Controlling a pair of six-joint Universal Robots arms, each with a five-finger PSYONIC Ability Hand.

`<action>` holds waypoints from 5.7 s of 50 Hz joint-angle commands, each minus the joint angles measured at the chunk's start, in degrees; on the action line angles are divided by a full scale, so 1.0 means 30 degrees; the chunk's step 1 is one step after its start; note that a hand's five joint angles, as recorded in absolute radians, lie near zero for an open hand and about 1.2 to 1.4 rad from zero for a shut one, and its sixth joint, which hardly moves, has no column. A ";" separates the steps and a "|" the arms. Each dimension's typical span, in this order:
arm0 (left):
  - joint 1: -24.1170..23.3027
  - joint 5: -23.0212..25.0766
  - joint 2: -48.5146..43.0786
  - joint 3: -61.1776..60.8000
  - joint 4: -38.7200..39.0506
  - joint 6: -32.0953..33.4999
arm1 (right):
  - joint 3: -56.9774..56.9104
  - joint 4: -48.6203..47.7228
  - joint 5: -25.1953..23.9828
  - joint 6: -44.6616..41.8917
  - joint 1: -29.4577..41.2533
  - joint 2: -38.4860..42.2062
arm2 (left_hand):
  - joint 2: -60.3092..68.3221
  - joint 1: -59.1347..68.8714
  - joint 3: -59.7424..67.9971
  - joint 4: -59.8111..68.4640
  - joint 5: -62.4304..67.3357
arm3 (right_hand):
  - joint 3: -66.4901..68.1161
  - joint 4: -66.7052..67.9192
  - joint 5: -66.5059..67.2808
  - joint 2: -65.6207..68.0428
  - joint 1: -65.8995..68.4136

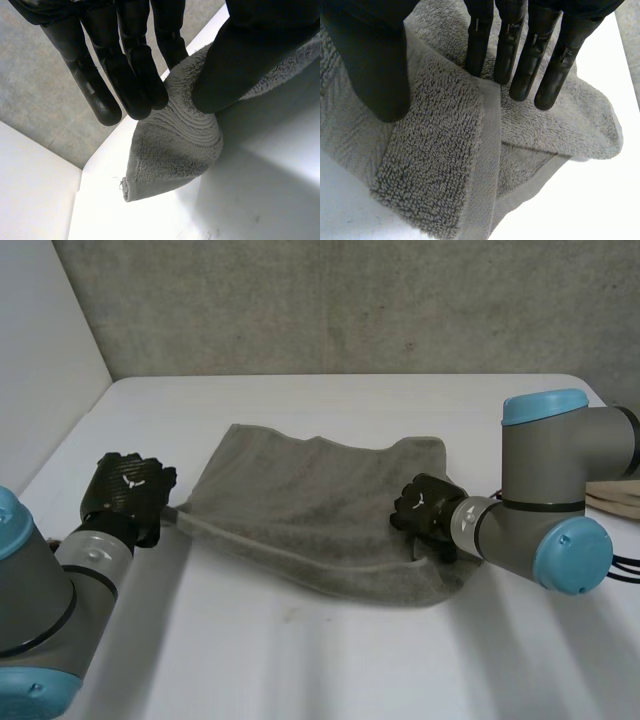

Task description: Fold the laundry.

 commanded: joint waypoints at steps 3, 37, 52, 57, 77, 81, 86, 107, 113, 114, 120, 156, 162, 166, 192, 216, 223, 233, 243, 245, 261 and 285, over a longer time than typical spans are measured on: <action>0.0403 0.0000 -0.0027 0.0028 -0.0026 0.0030 | 0.0039 -0.0024 0.0003 0.0223 -0.0611 -0.0111 | 0.3853 0.5069 0.3886 0.3767 0.4741 | 1.5102 1.5157 1.5556 1.5075 1.6758; 0.1487 0.0147 0.7682 0.4568 -0.6410 -0.0117 | 0.2088 0.4132 0.0354 0.6493 -0.5358 -1.3708 | 0.3853 0.5069 0.3886 0.3767 0.4741 | 1.5111 1.5166 1.5565 1.5083 1.6766; 0.0843 0.0088 -0.1867 0.7319 -0.7204 0.0088 | 0.0689 0.3347 0.1493 0.6902 -0.4247 -0.6532 | 0.3853 0.5069 0.3886 0.3767 0.4741 | 1.5111 1.5166 1.5565 1.5083 1.6766; 0.0813 0.0000 -0.5351 1.1820 -0.7175 0.0671 | -0.4172 0.1678 0.4277 0.7400 -0.3396 -0.3075 | 0.3853 0.5069 0.3886 0.3767 0.4741 | 1.5111 1.5166 1.5565 1.5083 1.6766; -0.0154 -0.1172 -0.4042 1.7376 0.3109 0.1407 | -0.9926 -0.9751 0.4631 1.1942 -0.2516 -0.3069 | 0.3853 0.5069 0.3886 0.3767 0.4741 | 1.5111 1.5166 1.5565 1.5083 1.6766; -0.0037 -0.1143 -0.3895 1.4658 0.3050 0.1261 | -0.7062 -0.9692 0.4486 1.1972 -0.2662 -0.3771 | 0.3853 0.5069 0.3886 0.3767 0.4741 | 1.5111 1.5166 1.5565 1.5083 1.6766; -0.0007 -0.1055 -0.3953 1.1284 0.3138 0.0617 | -0.3629 -0.9721 0.3959 1.1855 -0.2751 -0.4212 | 0.3853 0.5069 0.3886 0.3767 0.4741 | 1.5111 1.5166 1.5565 1.5083 1.6766; -0.0183 -0.1143 -0.2787 0.1907 -0.1248 0.2808 | 0.7098 -0.4719 0.0735 0.5620 -0.2896 -0.6346 | 0.3853 0.5069 0.3886 0.3767 0.4741 | 1.5111 1.5166 1.5565 1.5083 1.6766; 0.0197 -0.1114 0.0320 -0.0553 -0.7370 0.5563 | 0.8592 0.1460 0.1437 0.2864 -0.4359 -0.8957 | 0.3853 0.5069 0.3886 0.3767 0.4741 | 1.5111 1.5166 1.5565 1.5083 1.6766; 0.0401 -0.0968 0.1223 -0.1370 -0.9091 0.6118 | 0.9087 0.3297 0.1728 0.2164 -0.4797 -0.9394 | 0.3853 0.5069 0.3886 0.3767 0.4741 | 1.5111 1.5166 1.5565 1.5083 1.6766; 0.0491 -0.0178 0.3165 -0.2960 -1.1277 0.7586 | 1.0819 0.5163 0.2171 0.0020 -0.5534 -1.0306 | 0.3853 0.5069 0.3886 0.3767 0.4741 | 1.5111 1.5166 1.5565 1.5083 1.6766; -0.0711 -0.1143 -1.2507 1.3386 0.0558 0.7325 | 0.1242 -0.9954 0.5891 0.3974 -0.1989 0.0297 | 0.3853 0.5069 0.3886 0.3767 0.4741 | 1.5111 1.5166 1.5565 1.5083 1.6766; -0.0740 -0.1113 -1.3531 1.4500 0.1877 0.7354 | -0.0135 -1.0805 0.5862 0.3857 -0.1784 0.1908 | 0.3853 0.5069 0.3886 0.3767 0.4741 | 1.5111 1.5166 1.5565 1.5083 1.6766; -0.0827 -0.1113 -1.4001 1.4735 0.2084 0.7966 | -0.0926 -1.0864 0.6328 0.3973 -0.1638 0.2758 | -1.3807 -1.2591 -1.3774 -1.3893 -1.2919 | -0.0446 -0.0391 0.0008 -0.0473 0.1210; -0.1414 -0.0879 -0.3106 0.5745 0.1469 0.1147 | 0.5630 -0.2663 0.3636 0.9978 -0.3453 -0.7581 | -1.9481 -1.8265 -1.9447 -1.9566 -1.8592 | -0.8222 -0.8168 -0.7768 -0.8250 -0.6567; -0.0447 0.0322 -0.2488 0.2958 0.0882 -0.1963 | 1.2168 -1.0453 0.0090 1.0302 -0.5532 -0.5385 | -1.9409 -1.8193 -1.9376 -1.9495 -1.8520 | 1.5100 1.5155 1.5554 1.5073 1.6756; -0.0418 0.0264 -0.2488 0.2899 0.0882 -0.1963 | 1.2051 -1.0337 0.0149 1.0185 -0.7231 -0.5648 | -1.9465 -1.8249 -1.9431 -1.9550 -1.8576 | 1.5111 1.5166 1.5565 1.5083 1.6766; -0.0300 0.0205 -0.2371 0.2782 0.0795 -0.1933 | 1.2168 -0.9431 0.1288 0.6184 -1.1854 -0.6965 | -1.9409 -1.8193 -1.9376 -1.9495 -1.8520 | 1.5111 1.5166 1.5565 1.5083 1.6766; -0.0300 0.0205 -0.2283 0.2753 0.0560 -0.1933 | 1.1438 -0.9252 0.1614 0.4732 -0.9583 -0.8284 | -1.9465 -1.8249 -1.9432 -1.9551 -1.8576 | 1.5111 1.5166 1.5565 1.5083 1.6766; -0.0300 0.0176 -0.2225 0.2724 0.0531 -0.1933 | 1.0796 -0.9602 0.1730 0.5783 -0.7772 -0.8867 | -1.9465 -1.8249 -1.9432 -1.9551 -1.8576 | 1.5111 1.5166 1.5565 1.5083 1.6766; -0.0798 0.1257 -0.0262 0.1406 -0.4183 -0.4888 | 0.8680 -0.9780 0.6184 0.6640 -0.1988 -0.8285 | -1.3861 -1.2645 -1.3828 -1.3947 -1.2972 | 1.5111 1.5166 1.5565 1.5083 1.6766; -0.4020 0.2696 -0.3921 0.3835 -0.4596 -1.0282 | 1.3397 -1.0570 0.2992 0.7050 -0.7964 -1.0629 | -0.9765 -0.8548 -0.9731 -0.9850 -0.8876 | 1.5111 1.5166 1.5565 1.5083 1.6766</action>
